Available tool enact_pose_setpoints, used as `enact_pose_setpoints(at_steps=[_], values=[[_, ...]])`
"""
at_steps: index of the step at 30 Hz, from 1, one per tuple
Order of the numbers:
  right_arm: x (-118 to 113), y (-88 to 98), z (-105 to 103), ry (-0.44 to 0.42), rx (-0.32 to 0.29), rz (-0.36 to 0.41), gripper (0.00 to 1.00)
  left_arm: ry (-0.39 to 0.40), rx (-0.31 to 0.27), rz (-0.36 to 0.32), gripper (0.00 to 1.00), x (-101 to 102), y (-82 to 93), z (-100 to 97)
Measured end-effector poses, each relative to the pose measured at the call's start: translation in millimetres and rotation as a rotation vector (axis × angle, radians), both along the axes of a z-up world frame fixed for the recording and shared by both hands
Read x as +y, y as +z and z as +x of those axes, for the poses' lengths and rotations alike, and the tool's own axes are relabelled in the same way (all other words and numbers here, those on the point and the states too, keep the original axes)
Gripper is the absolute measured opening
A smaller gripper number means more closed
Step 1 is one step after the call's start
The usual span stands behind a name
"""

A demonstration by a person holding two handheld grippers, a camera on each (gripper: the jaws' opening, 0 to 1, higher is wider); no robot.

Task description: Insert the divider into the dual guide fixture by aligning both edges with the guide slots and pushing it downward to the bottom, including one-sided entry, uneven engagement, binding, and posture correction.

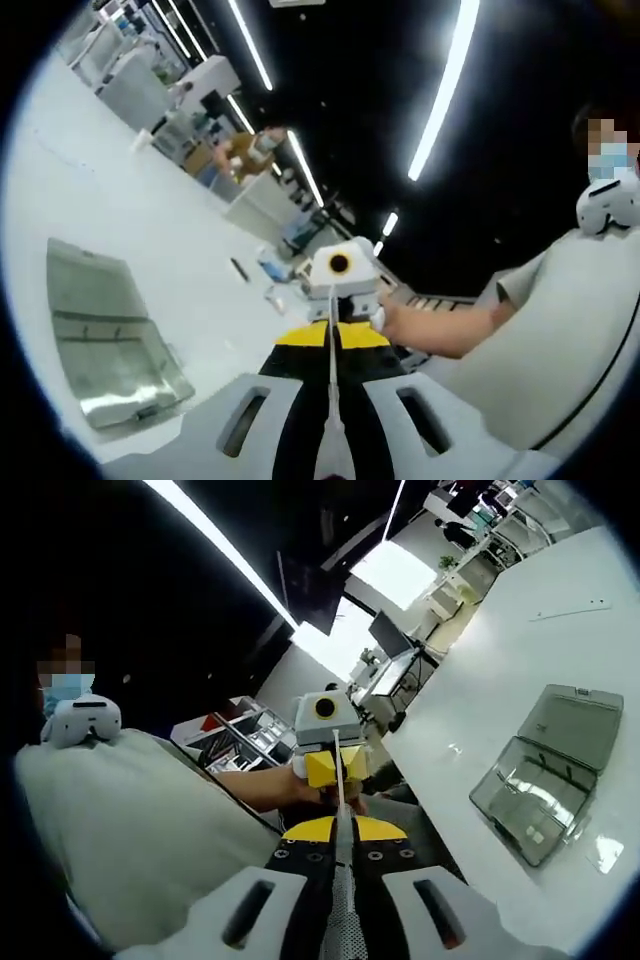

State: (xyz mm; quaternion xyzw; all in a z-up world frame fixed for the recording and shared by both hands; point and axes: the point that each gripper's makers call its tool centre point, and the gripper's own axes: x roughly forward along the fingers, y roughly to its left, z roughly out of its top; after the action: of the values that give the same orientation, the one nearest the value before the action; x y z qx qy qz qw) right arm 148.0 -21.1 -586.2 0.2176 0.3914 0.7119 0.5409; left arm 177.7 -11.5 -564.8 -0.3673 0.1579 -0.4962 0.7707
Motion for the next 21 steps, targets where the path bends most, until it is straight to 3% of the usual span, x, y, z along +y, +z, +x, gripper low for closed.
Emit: enact_pose_setpoints(at_steps=[21], values=[[-1.0, 2.8, 2.4, -0.005, 0.028, 0.026, 0.02, 0.001, -0.004, -0.015, 0.00, 0.2, 4.6, -0.7]])
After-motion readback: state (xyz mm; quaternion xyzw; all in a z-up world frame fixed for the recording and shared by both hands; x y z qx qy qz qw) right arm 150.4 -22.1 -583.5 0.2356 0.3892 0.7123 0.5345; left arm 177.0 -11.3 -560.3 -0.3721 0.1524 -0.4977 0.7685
